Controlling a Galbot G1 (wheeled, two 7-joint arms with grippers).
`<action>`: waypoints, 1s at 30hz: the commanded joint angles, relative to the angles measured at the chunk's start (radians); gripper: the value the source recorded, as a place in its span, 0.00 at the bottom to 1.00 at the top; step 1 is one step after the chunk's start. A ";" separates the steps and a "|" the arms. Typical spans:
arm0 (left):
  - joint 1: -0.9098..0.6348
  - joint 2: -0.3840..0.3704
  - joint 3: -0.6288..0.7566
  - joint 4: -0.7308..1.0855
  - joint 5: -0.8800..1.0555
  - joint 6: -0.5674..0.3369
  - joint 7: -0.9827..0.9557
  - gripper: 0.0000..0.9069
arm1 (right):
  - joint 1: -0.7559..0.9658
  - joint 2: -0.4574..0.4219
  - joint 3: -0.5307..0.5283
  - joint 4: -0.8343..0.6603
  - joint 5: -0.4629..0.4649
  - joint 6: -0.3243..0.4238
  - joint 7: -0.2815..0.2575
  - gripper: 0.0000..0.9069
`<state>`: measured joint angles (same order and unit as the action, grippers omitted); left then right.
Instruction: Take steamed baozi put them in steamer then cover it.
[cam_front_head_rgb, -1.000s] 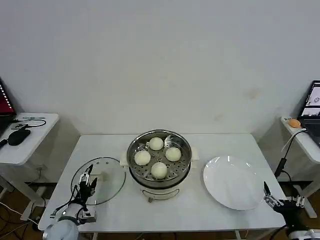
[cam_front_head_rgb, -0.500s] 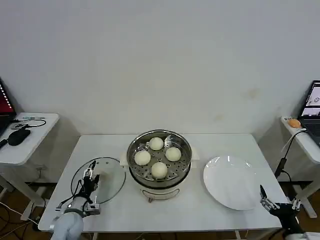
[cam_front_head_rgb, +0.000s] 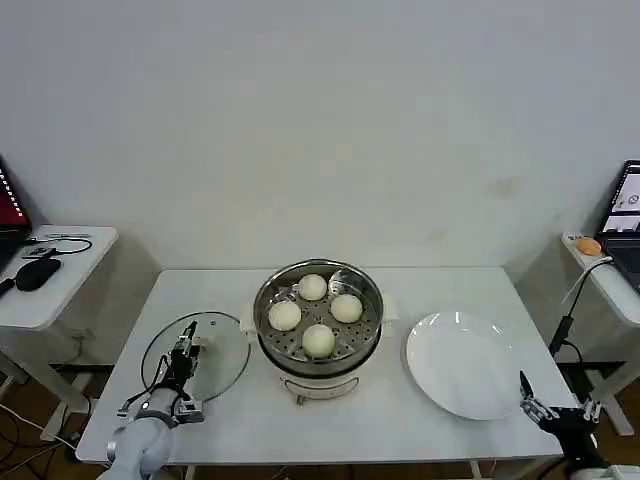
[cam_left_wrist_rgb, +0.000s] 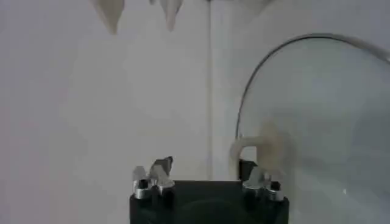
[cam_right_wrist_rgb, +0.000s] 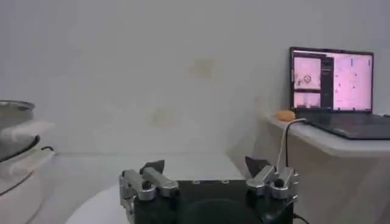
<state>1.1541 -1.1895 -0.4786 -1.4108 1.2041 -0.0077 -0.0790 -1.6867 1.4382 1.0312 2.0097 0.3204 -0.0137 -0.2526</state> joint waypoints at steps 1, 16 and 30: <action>-0.015 -0.007 -0.006 0.027 0.005 -0.010 -0.012 0.00 | 0.001 0.000 -0.003 0.000 0.001 -0.002 0.000 1.00; 0.061 -0.054 -0.090 -0.144 0.099 0.012 -0.101 0.00 | 0.004 -0.004 -0.014 0.018 0.002 -0.004 0.001 1.00; 0.108 0.019 -0.183 -0.455 -0.018 0.153 0.005 0.00 | 0.006 -0.028 -0.016 0.008 -0.042 0.003 0.004 1.00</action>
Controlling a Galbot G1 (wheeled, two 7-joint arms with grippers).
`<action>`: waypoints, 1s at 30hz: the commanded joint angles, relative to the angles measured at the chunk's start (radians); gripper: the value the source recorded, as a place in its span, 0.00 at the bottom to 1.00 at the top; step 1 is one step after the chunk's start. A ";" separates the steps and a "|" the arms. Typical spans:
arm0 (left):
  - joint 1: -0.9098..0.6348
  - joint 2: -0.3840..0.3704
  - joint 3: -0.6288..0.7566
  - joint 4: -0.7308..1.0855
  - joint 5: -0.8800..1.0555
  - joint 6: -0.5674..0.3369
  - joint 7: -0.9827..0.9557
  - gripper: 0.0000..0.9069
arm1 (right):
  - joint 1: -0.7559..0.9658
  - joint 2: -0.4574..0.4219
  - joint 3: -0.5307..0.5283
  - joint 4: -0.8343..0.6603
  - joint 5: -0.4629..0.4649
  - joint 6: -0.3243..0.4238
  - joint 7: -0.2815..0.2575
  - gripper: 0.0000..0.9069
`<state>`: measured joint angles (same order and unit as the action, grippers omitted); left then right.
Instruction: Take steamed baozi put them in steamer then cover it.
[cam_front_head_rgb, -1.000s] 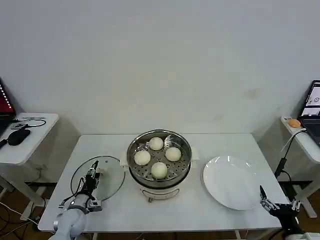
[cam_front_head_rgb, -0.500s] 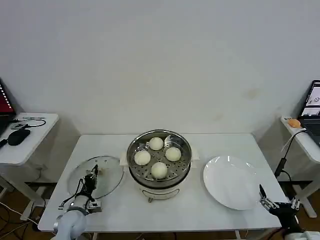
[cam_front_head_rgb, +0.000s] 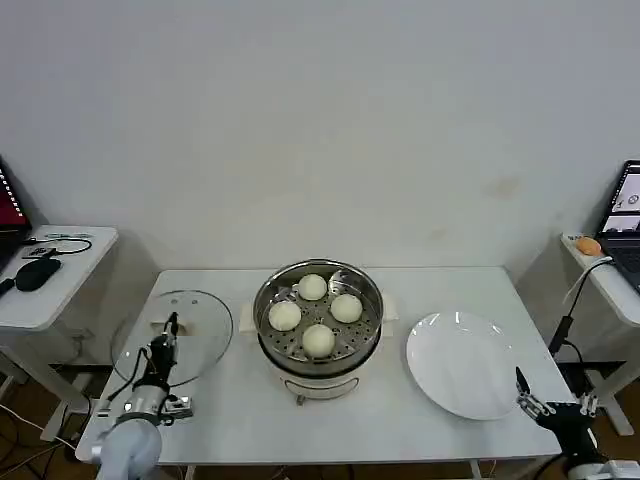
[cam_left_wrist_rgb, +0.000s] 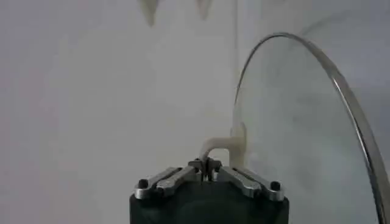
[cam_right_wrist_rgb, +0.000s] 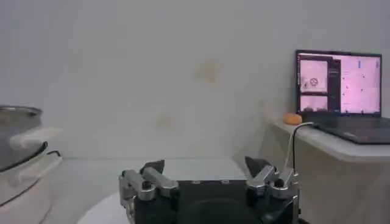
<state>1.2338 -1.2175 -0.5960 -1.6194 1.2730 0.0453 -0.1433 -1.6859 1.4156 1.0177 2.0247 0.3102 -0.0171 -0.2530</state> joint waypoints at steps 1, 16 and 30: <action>0.034 0.056 -0.063 -0.263 -0.151 0.110 0.089 0.00 | 0.008 -0.004 -0.002 -0.010 -0.052 0.007 0.007 1.00; 0.005 0.163 0.181 -0.457 -0.371 0.337 0.138 0.00 | -0.002 0.027 -0.004 -0.004 -0.343 0.061 0.095 1.00; -0.122 -0.036 0.438 -0.428 0.081 0.490 0.364 0.00 | 0.067 0.013 -0.102 -0.021 -0.390 0.040 0.108 1.00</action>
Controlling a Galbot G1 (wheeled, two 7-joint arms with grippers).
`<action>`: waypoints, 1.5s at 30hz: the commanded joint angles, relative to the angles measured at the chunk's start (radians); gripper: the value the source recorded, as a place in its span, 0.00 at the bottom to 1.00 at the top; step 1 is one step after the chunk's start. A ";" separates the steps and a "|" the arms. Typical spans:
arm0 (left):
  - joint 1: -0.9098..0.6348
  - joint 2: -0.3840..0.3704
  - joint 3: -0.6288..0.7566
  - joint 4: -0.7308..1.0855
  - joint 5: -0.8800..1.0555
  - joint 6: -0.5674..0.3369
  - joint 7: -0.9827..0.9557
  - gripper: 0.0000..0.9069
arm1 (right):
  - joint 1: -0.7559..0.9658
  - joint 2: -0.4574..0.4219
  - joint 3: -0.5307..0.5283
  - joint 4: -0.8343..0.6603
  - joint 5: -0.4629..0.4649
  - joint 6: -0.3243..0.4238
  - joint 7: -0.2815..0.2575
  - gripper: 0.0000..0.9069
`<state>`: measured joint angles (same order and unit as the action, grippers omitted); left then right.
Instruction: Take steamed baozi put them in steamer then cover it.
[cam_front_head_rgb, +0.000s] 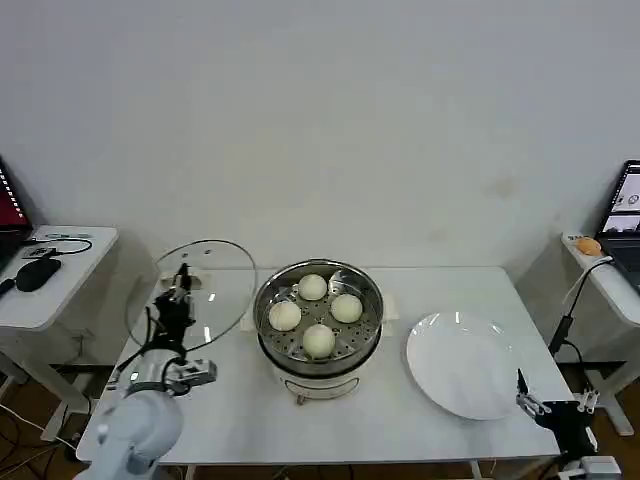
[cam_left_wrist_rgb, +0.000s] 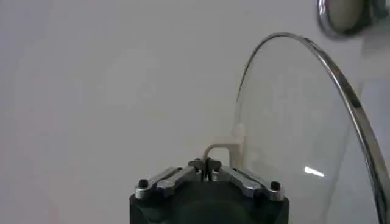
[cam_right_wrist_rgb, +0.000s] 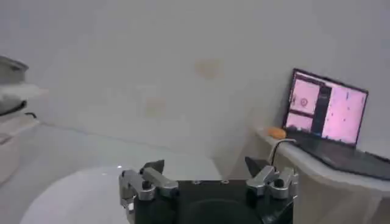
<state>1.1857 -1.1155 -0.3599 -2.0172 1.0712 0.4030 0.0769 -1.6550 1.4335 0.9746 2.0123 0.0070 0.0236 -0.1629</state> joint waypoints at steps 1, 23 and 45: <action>-0.073 -0.169 0.206 -0.025 0.322 0.124 0.147 0.00 | 0.037 -0.005 -0.063 -0.013 -0.088 0.000 0.018 1.00; -0.138 -0.395 0.310 0.104 0.615 0.094 0.233 0.00 | 0.037 0.040 -0.101 -0.030 -0.153 0.002 0.022 1.00; -0.150 -0.487 0.332 0.240 0.662 0.075 0.202 0.00 | 0.047 0.044 -0.132 -0.050 -0.170 -0.001 0.021 1.00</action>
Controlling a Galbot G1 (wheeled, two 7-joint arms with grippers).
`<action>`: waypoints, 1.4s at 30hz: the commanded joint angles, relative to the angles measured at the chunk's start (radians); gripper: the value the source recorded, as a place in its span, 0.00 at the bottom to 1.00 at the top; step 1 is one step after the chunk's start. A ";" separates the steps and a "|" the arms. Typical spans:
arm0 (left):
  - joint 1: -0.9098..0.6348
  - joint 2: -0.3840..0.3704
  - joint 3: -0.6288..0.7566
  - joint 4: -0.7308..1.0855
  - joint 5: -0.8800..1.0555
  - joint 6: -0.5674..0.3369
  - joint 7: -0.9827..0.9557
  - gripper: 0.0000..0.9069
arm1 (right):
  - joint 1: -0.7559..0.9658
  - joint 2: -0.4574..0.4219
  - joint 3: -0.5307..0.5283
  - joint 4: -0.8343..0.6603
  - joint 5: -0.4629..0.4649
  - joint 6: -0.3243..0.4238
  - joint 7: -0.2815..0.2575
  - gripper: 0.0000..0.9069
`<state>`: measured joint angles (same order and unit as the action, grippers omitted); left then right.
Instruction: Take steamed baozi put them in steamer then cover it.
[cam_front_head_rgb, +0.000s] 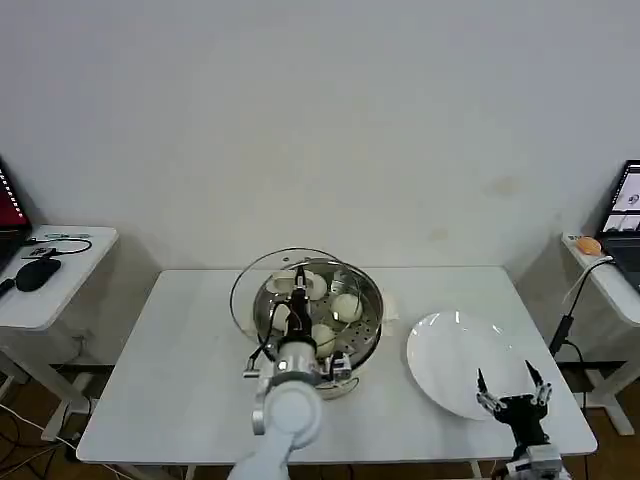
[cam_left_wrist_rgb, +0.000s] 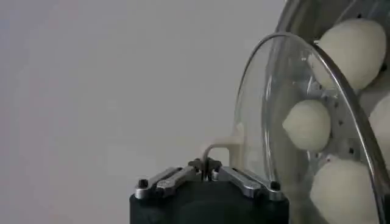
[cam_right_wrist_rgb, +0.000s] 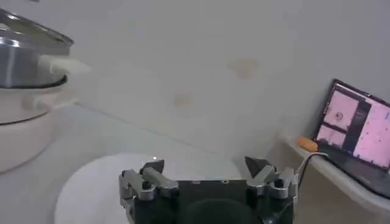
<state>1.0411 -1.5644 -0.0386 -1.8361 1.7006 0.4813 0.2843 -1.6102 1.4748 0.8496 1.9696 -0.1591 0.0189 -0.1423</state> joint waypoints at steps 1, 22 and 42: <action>-0.005 -0.039 0.013 0.060 0.033 -0.004 -0.007 0.00 | 0.003 0.003 -0.007 -0.008 -0.002 0.003 0.000 1.00; 0.007 -0.044 0.043 0.081 0.028 -0.013 -0.040 0.00 | 0.004 0.009 -0.020 -0.026 -0.007 0.005 0.002 1.00; 0.000 -0.046 0.046 0.091 0.014 -0.012 -0.046 0.00 | 0.005 0.013 -0.030 -0.030 -0.024 0.006 -0.001 1.00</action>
<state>1.0415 -1.6091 0.0065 -1.7492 1.7147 0.4694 0.2402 -1.6058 1.4873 0.8208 1.9408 -0.1819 0.0249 -0.1430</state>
